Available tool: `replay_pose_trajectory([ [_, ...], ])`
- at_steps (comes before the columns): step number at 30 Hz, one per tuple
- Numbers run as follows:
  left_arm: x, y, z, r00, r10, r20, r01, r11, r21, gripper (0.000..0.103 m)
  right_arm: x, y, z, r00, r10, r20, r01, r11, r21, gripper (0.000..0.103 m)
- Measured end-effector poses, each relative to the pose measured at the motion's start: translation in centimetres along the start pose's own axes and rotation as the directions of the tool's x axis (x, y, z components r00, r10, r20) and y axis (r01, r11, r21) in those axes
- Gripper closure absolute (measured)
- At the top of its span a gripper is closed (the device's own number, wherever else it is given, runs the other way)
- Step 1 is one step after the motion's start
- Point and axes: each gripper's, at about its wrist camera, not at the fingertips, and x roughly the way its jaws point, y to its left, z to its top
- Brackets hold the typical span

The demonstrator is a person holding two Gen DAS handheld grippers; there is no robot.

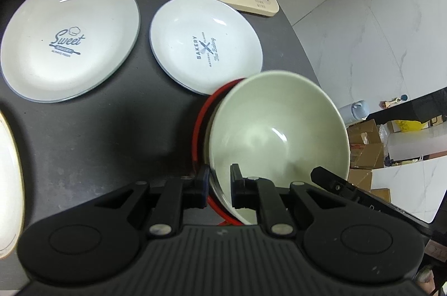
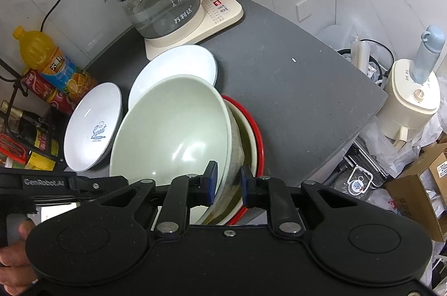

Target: Organize plates and bowls

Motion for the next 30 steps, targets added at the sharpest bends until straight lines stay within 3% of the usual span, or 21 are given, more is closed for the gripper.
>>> replay_pose_trajectory([
  [5,-0.2,0.1,0.6,1.000,0.017,0.025,-0.017,1.000,0.002,0.091,0.0,-0.4,0.1,1.000,0.001,-0.006,-0.001,1.000,-0.006,0.085],
  [9,0.6,0.4,0.9,0.998,0.049,0.026,-0.049,0.999,-0.012,0.091,-0.2,-0.6,0.4,0.999,0.027,-0.020,-0.027,1.000,0.008,0.079],
  [14,1.0,0.5,1.0,0.998,0.060,0.029,-0.059,0.998,-0.023,0.091,-1.1,-0.9,0.9,0.999,0.039,0.009,-0.039,0.999,-0.013,0.078],
  [18,1.1,0.2,1.1,0.997,0.064,0.036,-0.063,0.998,-0.027,0.091,-1.0,-1.6,1.5,0.999,0.042,0.020,-0.042,0.999,-0.009,0.095],
  [30,1.1,0.0,1.5,0.995,0.087,0.041,-0.085,0.995,-0.059,0.091,0.6,-2.5,2.3,0.993,0.087,-0.077,-0.091,0.995,-0.041,0.093],
])
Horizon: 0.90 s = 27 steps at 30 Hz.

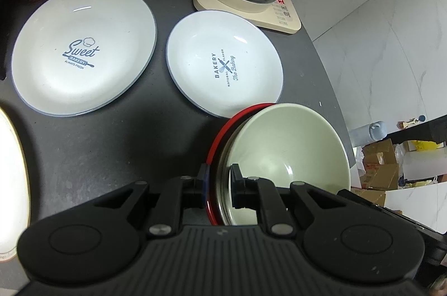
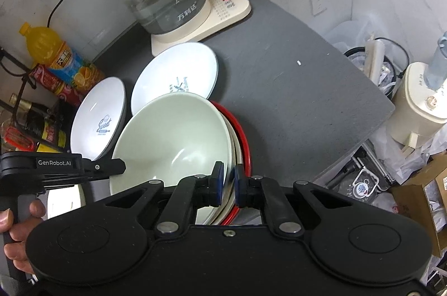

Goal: Organize plates and bowls
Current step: 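Open both grippers and withdraw from the bowl stack, then move both grippers toward the white plate printed 'Sweet'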

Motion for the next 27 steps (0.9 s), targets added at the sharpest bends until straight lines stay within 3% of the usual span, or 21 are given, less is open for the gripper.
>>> replay_pose_trajectory([
  [7,-1.0,-0.1,0.2,1.000,0.008,0.022,-0.007,0.999,-0.034,0.091,-0.8,0.1,1.9,0.998,0.069,-0.003,-0.069,0.996,-0.058,0.075],
  [10,-1.7,-0.1,0.3,0.998,0.027,0.051,-0.024,0.998,-0.065,0.079,-0.9,0.4,3.1,0.995,0.103,-0.003,-0.103,0.991,-0.090,0.060],
  [15,-3.0,0.1,0.4,0.992,0.067,0.110,-0.052,0.990,-0.133,0.056,-0.5,1.3,4.9,0.988,0.154,-0.019,-0.155,0.975,-0.156,0.054],
  [21,-4.2,0.6,-0.3,0.979,0.140,0.151,-0.105,0.970,-0.219,0.045,0.4,3.1,6.4,0.976,0.209,-0.063,-0.218,0.942,-0.253,0.041],
  [27,-5.5,1.4,-1.7,0.963,0.214,0.163,-0.156,0.938,-0.310,0.043,1.1,4.8,7.2,0.960,0.256,-0.112,-0.279,0.903,-0.328,0.033],
])
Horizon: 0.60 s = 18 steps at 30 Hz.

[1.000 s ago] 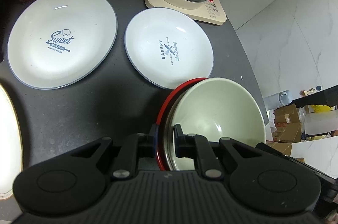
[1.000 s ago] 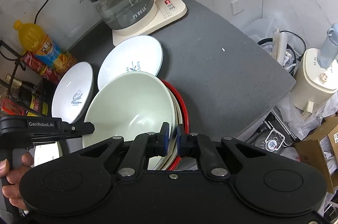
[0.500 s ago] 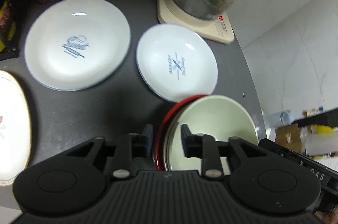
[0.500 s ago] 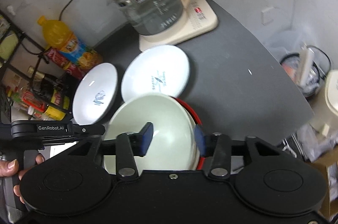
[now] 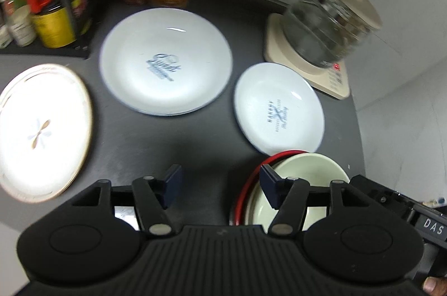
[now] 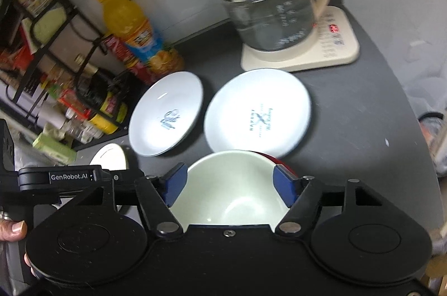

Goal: Organize plates and bowls
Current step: 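Move both grippers toward the white plate printed 'Sweet'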

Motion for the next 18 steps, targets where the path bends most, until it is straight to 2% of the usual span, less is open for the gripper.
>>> replay_pose_trajectory([
  [8,-1.2,1.8,-0.7,0.997,0.069,0.029,-0.067,0.996,-0.064,0.042,1.7,2.1,1.3,0.999,0.044,-0.027,-0.046,0.995,-0.084,0.027],
  [18,-1.0,5.2,1.1,0.995,0.093,0.047,-0.088,0.991,-0.100,0.042,4.2,5.2,2.8,0.999,0.027,-0.034,-0.031,0.992,-0.120,0.023],
])
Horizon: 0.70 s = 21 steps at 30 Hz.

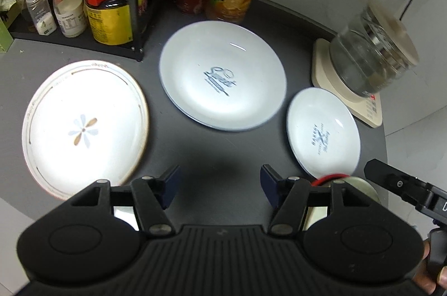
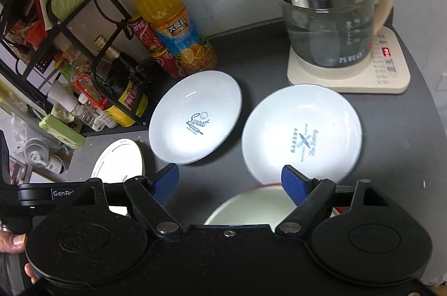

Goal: Organize plates and bowls
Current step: 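Move both grippers toward the white plate printed 'Sweet'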

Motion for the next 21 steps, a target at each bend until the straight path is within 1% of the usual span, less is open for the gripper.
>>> replay_pose_trajectory([
  [5,0.5,2.2,1.7,1.000,0.017,0.019,-0.017,1.000,-0.012,0.042,2.0,1.4,1.0,0.999,-0.036,-0.017,0.036,0.999,-0.004,0.023],
  [8,1.1,3.7,2.6,1.000,0.026,0.008,-0.026,0.999,-0.037,0.042,3.4,2.4,1.5,0.997,-0.060,-0.041,0.060,0.998,-0.012,0.023],
  [13,2.0,5.7,3.9,1.000,0.031,0.002,-0.030,0.998,-0.048,0.042,5.3,3.7,2.5,0.995,-0.082,-0.056,0.081,0.997,-0.016,0.023],
  [21,4.1,7.4,6.0,1.000,0.001,-0.007,-0.002,0.998,-0.061,0.042,8.4,4.5,4.5,0.990,-0.121,-0.071,0.122,0.993,-0.001,0.023],
])
